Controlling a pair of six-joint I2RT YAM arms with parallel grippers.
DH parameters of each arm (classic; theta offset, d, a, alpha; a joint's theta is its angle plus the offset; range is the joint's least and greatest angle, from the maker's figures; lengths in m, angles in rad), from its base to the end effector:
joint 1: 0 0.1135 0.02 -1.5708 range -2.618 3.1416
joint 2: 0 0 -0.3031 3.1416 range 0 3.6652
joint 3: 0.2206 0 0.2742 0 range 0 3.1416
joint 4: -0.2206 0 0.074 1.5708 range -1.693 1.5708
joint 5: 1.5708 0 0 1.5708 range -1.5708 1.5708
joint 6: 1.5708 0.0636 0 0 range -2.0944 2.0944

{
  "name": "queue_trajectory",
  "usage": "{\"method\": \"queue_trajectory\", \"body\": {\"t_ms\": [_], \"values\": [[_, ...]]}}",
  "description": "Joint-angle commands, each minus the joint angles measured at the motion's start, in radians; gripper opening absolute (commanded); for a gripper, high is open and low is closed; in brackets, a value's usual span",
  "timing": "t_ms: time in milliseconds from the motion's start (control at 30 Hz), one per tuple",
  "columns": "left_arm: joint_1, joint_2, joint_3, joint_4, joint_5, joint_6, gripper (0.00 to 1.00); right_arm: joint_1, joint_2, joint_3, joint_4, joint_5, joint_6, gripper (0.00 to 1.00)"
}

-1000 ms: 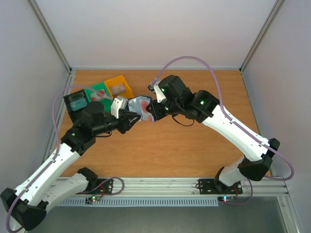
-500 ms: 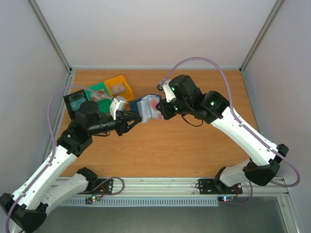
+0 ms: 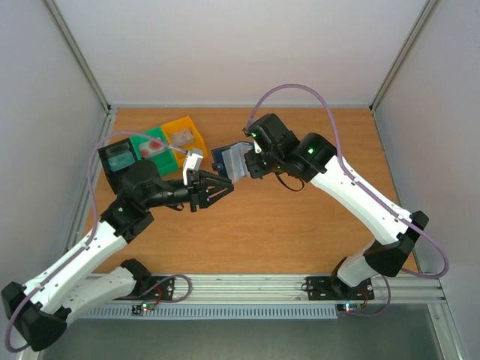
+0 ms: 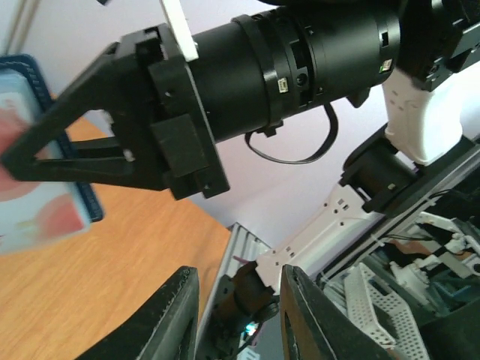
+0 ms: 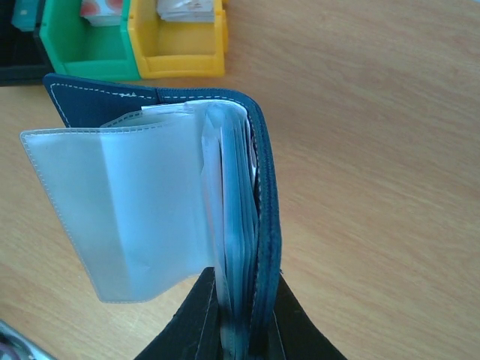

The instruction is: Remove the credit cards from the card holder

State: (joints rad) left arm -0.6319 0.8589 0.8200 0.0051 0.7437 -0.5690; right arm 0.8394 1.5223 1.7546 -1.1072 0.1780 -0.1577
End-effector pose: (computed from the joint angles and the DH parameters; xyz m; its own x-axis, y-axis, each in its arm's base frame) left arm 0.1460 -0.1602 0.3885 -0.5514 -0.0878 -0.8296 0.8115 0.1743 -0.5578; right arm 0.2351 0.2451 0.4314 -0.4031 -0.6806 -0.6118 -0.7290 0.6429 -0.2349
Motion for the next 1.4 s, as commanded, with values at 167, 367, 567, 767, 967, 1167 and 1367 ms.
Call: {"method": "queue_trajectory", "body": {"t_ms": [167, 367, 567, 767, 967, 1167, 1367], "values": [[-0.045, 0.063, 0.032, 0.114, -0.176, -0.074, 0.34, -0.002, -0.026, 0.025, 0.091, -0.195, 0.025, 0.01], [-0.019, 0.068, 0.025, 0.032, -0.258, 0.011, 0.33, -0.002, -0.064, 0.003, 0.105, -0.273, 0.029, 0.01], [0.013, 0.063, 0.047, -0.169, -0.370, 0.105, 0.33, 0.001, -0.085, -0.020, 0.130, -0.409, -0.005, 0.01], [0.053, 0.037, 0.048, -0.234, -0.363, 0.156, 0.30, 0.001, -0.153, -0.079, 0.181, -0.474, -0.054, 0.01], [0.054, 0.021, 0.029, -0.118, -0.180, 0.193, 0.31, 0.001, -0.180, -0.102, 0.212, -0.616, -0.126, 0.01], [0.057, 0.000, 0.043, -0.169, -0.154, 0.183, 0.30, 0.000, -0.249, -0.168, 0.312, -0.717, -0.161, 0.01], [0.055, -0.005, 0.033, 0.043, 0.029, 0.107, 0.40, 0.000, -0.290, -0.233, 0.420, -0.862, -0.169, 0.01]]}}
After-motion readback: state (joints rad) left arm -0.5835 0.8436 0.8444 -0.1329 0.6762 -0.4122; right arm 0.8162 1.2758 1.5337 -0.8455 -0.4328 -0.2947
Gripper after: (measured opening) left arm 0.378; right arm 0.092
